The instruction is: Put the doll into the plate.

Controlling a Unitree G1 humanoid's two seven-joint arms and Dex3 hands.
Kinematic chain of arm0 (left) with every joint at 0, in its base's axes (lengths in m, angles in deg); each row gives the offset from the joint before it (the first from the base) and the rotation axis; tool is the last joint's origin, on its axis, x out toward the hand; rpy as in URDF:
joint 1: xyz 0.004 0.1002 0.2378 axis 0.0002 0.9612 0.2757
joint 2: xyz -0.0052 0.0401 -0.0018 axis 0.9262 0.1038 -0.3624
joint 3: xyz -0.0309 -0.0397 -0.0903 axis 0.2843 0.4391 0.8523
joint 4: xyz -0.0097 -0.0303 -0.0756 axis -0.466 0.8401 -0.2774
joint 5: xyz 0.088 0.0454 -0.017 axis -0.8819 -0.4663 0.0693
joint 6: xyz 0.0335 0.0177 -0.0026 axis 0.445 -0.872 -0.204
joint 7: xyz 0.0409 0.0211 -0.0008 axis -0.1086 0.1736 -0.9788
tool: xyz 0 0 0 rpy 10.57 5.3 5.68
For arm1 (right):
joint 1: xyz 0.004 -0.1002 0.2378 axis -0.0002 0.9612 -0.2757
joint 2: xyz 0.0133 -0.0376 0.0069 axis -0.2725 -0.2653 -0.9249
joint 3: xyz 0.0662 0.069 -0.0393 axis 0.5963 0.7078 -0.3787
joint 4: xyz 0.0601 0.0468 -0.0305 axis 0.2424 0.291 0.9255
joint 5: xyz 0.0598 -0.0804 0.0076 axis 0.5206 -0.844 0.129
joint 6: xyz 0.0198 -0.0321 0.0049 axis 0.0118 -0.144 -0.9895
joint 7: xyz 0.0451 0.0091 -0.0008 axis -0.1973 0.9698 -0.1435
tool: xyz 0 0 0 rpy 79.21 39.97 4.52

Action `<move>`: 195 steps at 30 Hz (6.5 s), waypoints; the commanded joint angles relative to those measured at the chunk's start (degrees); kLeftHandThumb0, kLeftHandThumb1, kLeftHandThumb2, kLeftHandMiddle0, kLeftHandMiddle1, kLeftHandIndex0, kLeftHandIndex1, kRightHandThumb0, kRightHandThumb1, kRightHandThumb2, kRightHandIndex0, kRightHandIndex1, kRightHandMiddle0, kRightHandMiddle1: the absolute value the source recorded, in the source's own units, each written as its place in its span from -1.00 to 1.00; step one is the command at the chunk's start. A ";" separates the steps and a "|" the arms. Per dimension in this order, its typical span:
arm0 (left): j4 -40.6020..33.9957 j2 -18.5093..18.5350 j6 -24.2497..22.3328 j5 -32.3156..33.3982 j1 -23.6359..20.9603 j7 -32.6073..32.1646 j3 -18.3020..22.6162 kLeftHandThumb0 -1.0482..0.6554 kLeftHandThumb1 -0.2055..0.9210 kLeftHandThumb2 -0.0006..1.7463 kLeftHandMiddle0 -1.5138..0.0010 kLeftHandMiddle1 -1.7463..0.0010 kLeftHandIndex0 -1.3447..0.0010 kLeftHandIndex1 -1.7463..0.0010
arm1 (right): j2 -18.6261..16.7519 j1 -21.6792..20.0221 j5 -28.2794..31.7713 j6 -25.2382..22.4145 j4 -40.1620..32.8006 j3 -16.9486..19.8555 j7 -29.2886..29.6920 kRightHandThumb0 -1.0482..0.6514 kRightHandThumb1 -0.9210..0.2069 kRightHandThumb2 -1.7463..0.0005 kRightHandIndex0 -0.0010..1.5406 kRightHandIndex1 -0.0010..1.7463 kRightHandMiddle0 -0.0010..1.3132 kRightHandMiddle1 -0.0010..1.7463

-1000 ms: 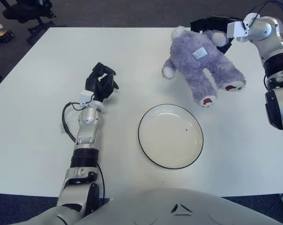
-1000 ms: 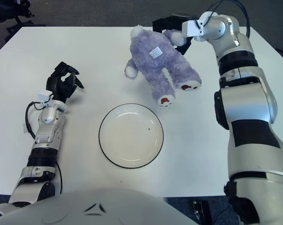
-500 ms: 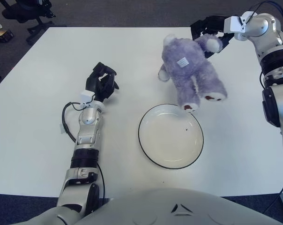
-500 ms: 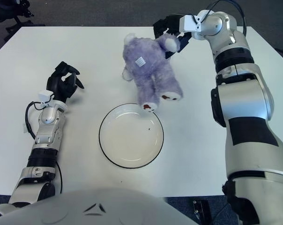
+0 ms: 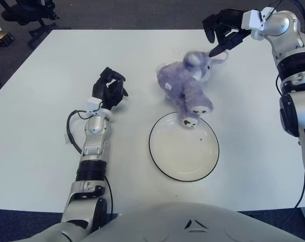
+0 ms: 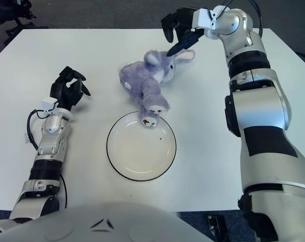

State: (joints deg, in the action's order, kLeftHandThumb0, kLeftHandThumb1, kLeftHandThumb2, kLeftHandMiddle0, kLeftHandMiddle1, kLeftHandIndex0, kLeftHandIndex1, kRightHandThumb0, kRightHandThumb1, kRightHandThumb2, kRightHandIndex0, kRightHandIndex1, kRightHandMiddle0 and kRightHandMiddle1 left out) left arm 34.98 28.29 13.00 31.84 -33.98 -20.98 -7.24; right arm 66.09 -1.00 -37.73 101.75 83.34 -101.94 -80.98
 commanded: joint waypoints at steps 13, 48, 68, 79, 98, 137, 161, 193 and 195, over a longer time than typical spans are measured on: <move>2.09 -1.27 1.00 -1.22 3.54 -1.11 -0.70 -0.08 1.00 -0.51 -0.20 -1.00 0.14 -1.00 | -0.85 -2.65 -5.15 5.19 3.10 -6.75 -5.20 -0.06 -0.87 0.95 0.11 1.00 -0.03 1.00; 1.00 -1.75 1.56 -1.44 4.43 -1.55 -1.31 -0.08 1.00 -0.50 -0.18 -1.00 0.16 -1.00 | 1.00 3.96 -11.65 -4.95 -1.53 -8.64 16.72 -0.42 -0.99 0.99 -0.14 -0.96 -0.21 -0.84; 1.43 -1.28 1.81 -1.50 4.24 -1.51 -1.28 -0.08 1.00 -0.49 -0.18 -1.00 0.17 -1.00 | 3.77 14.13 -23.22 -10.74 -16.90 -10.76 37.81 -0.42 -0.98 1.00 -0.18 -0.99 -0.18 -0.88; 1.24 -1.28 1.57 -1.74 4.24 -1.81 -1.40 -0.08 1.00 -0.49 -0.18 -1.00 0.17 -1.00 | 4.65 12.99 -16.75 -11.77 -21.10 -5.05 32.90 -0.37 -0.95 1.00 -0.08 -0.97 -0.13 -0.88; 2.11 -1.38 1.90 -2.16 3.77 -2.21 -1.40 -0.08 1.00 -0.49 -0.19 -1.00 0.17 -1.00 | 6.21 18.17 -17.86 -13.50 -28.04 -5.48 29.50 -0.33 -0.92 1.00 -0.08 -0.99 -0.12 -0.92; 2.69 -0.81 2.18 -1.87 3.40 -1.83 -1.03 -0.08 1.00 -0.48 -0.20 -1.00 0.18 -1.00 | 12.05 16.53 -7.16 9.12 -17.82 -2.60 19.67 0.08 -0.97 0.89 -0.13 1.00 -0.11 1.00; 2.50 -0.75 1.91 -1.81 3.48 -1.56 -1.01 -0.08 1.00 -0.48 -0.20 -1.00 0.19 -1.00 | 11.45 14.41 1.26 17.15 -11.63 -0.91 7.32 0.07 -0.92 0.85 -0.09 1.00 -0.12 1.00; 2.31 -0.97 1.76 -1.95 3.39 -1.68 -1.28 -0.08 1.00 -0.48 -0.21 -1.00 0.19 -1.00 | 8.70 20.74 2.69 9.32 -22.96 -1.27 -0.49 0.28 -0.03 -0.34 -0.24 0.75 -0.25 1.00; 2.32 -1.03 1.78 -1.93 3.38 -1.70 -1.32 -0.08 1.00 -0.48 -0.21 -1.00 0.19 -1.00 | 8.49 21.17 2.66 8.52 -24.11 -1.19 -0.67 0.25 -0.04 -0.33 -0.24 0.73 -0.26 1.00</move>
State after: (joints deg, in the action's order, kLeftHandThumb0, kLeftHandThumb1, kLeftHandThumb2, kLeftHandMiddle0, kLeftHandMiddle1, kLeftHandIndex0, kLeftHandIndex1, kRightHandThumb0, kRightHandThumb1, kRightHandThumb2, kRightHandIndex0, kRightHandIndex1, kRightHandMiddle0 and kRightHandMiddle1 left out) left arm 35.03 28.39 14.73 29.71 -33.89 -22.69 -8.26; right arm 74.87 19.45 -35.94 111.42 61.11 -103.17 -81.06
